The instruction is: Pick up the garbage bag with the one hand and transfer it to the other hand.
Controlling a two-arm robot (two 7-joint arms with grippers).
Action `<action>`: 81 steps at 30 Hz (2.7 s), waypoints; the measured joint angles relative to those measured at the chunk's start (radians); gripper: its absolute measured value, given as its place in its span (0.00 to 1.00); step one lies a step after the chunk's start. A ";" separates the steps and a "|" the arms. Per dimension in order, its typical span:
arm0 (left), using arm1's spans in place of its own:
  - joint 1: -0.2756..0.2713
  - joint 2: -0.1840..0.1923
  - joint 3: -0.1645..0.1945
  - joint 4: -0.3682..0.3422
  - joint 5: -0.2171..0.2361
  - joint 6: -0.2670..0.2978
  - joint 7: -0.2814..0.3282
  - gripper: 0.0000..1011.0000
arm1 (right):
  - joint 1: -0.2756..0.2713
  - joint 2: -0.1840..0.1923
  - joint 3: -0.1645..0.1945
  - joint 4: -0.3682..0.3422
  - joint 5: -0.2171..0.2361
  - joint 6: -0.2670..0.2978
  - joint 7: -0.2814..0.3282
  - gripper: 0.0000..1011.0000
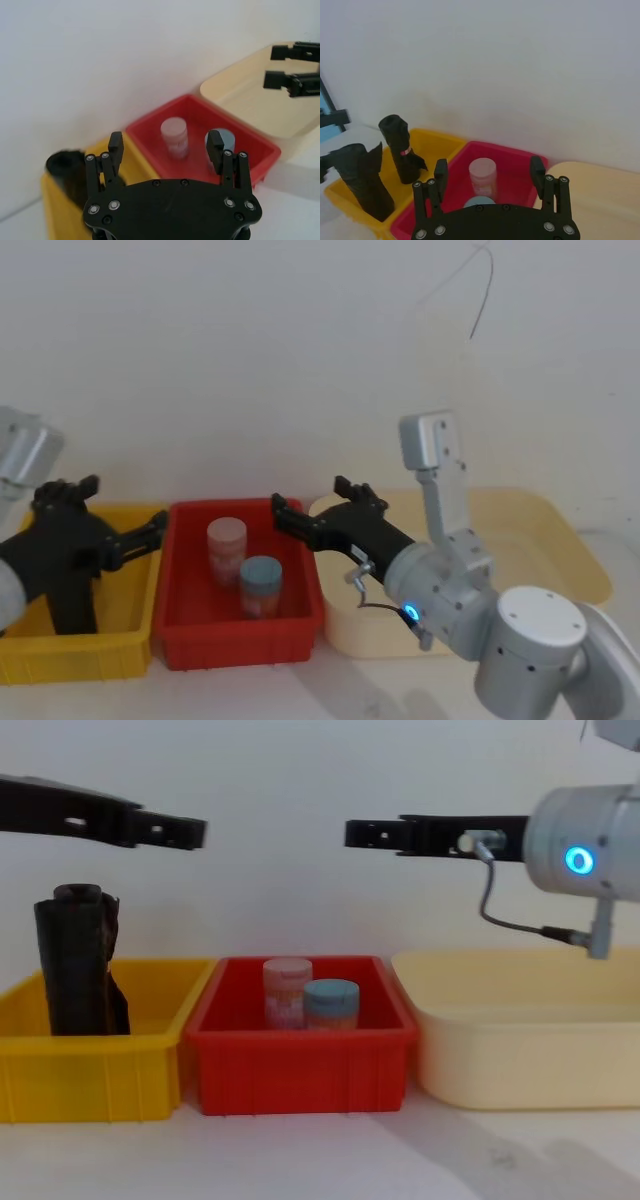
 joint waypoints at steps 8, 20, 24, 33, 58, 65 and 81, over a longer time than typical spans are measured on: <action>0.161 0.047 -0.134 -0.150 -0.037 0.090 0.033 0.99 | 0.052 -0.036 -0.024 0.052 -0.004 0.026 0.001 0.99; 0.371 0.071 -0.287 -0.257 -0.049 0.109 0.068 0.99 | 0.094 -0.078 -0.052 0.116 -0.029 0.031 -0.007 0.99; 0.388 0.075 -0.298 -0.247 -0.041 0.082 0.066 0.99 | 0.101 -0.087 -0.056 0.128 -0.035 0.029 -0.009 0.99; 0.331 0.067 -0.271 -0.145 -0.022 0.000 0.027 0.99 | 0.112 -0.100 -0.055 0.152 -0.048 0.025 -0.016 0.99; 0.041 -0.028 -0.112 0.256 -0.031 -0.160 -0.134 0.99 | 0.125 -0.117 -0.037 0.213 -0.070 0.015 -0.014 0.99; 0.003 -0.049 -0.089 0.341 -0.058 -0.190 -0.181 0.99 | 0.129 -0.124 -0.032 0.232 -0.073 0.012 -0.009 0.99; -0.035 -0.071 -0.064 0.434 -0.088 -0.223 -0.230 0.99 | 0.154 -0.133 -0.026 0.271 -0.073 0.034 0.021 0.99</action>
